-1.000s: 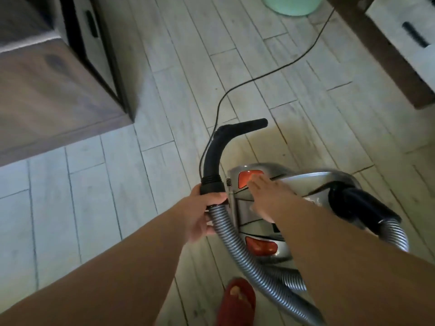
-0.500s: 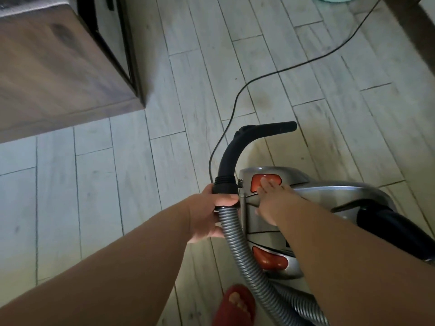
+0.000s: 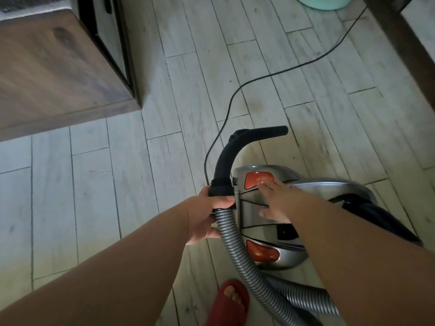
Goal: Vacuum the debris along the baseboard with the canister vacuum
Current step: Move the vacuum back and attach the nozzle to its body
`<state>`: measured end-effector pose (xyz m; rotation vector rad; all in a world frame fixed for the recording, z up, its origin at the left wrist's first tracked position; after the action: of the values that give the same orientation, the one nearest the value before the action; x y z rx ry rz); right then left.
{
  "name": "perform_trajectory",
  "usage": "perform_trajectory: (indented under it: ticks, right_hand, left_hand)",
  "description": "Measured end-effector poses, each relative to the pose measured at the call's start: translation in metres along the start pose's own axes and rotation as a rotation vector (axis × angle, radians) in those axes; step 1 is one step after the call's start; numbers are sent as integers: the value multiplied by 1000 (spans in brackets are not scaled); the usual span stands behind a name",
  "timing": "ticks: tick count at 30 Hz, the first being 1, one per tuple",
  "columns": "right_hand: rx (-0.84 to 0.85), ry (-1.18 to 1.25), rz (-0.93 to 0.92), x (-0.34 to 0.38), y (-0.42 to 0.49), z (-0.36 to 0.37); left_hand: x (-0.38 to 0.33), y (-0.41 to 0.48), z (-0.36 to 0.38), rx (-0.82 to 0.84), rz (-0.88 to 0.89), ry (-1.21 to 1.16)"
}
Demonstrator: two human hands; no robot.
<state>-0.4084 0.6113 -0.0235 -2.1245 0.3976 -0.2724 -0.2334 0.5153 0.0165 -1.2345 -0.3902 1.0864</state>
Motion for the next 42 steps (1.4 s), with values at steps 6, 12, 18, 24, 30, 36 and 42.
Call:
perform_trajectory:
  ticks: [6, 12, 18, 24, 30, 36, 42]
  right_hand:
    - [22, -10, 97, -16, -34, 12]
    - [-13, -89, 116, -25, -47, 26]
    - [-29, -132, 148, -24, -41, 26]
    - [8, -158, 180, -21, -34, 23]
    - [115, -149, 214, -12, -31, 16]
    - [163, -105, 215, 17, -35, 13]
    - [150, 18, 258, 68, -22, 9]
  left_hand:
    - [4, -11, 4, -20, 17, -4]
    - [15, -17, 5, -14, 3, -19]
    - [18, -17, 1, -11, -4, -33]
    - [20, -15, -8, -4, -16, -43]
    - [19, -18, -12, 7, -22, -50]
    - [20, -31, -33, 4, -27, -27]
    - [14, -54, -76, -9, -16, 18]
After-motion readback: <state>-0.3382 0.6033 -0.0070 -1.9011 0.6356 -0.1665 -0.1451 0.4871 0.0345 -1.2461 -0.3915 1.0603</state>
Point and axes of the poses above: each hand's wrist, its own y-axis towards the middle knuckle, its own z-axis out of the palm, x = y × z, the point moved 3 cm from there along y, towards the middle knuckle, and after that the axes turned 1 degree about y, right-handed, at the moved point
